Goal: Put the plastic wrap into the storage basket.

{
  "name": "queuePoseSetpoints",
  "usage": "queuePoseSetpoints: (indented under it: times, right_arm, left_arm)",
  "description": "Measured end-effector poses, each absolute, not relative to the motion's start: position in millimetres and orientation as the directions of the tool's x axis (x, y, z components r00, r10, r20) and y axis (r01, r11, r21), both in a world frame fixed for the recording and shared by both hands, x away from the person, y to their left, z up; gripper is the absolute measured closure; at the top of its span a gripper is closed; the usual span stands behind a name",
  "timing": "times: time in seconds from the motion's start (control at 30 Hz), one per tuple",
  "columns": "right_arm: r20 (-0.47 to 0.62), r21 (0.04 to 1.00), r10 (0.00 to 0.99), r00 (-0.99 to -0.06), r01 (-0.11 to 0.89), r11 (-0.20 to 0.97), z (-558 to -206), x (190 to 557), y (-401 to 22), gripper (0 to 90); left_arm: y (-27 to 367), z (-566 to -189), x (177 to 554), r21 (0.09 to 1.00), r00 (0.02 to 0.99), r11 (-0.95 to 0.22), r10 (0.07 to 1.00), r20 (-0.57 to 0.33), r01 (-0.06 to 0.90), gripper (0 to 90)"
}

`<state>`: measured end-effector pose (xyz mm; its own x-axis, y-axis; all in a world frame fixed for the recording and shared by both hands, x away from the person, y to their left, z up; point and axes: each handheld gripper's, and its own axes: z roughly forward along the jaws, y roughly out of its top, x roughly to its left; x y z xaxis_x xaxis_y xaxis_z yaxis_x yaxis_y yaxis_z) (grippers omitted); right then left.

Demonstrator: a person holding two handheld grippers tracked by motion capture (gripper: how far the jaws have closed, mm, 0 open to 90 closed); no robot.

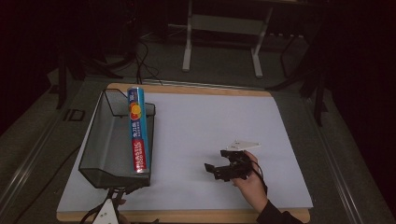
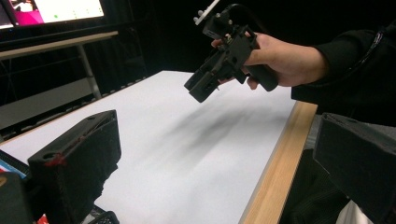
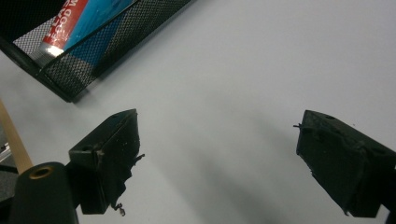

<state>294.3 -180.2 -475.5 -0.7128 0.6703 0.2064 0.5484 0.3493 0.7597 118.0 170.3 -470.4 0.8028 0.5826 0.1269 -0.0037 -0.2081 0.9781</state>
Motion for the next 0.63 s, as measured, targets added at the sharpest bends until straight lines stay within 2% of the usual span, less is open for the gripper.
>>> queuePoseSetpoints:
  times: [0.63]
  right_arm:
    - [0.173, 0.756, 0.673, -0.719, 0.535, 0.377, -484.1, 295.6, -184.2, 13.0]
  left_arm:
    - [170.6, -470.4, 118.9, 0.974, 0.806, -0.227, 0.575, 0.142, -0.009, 1.7]
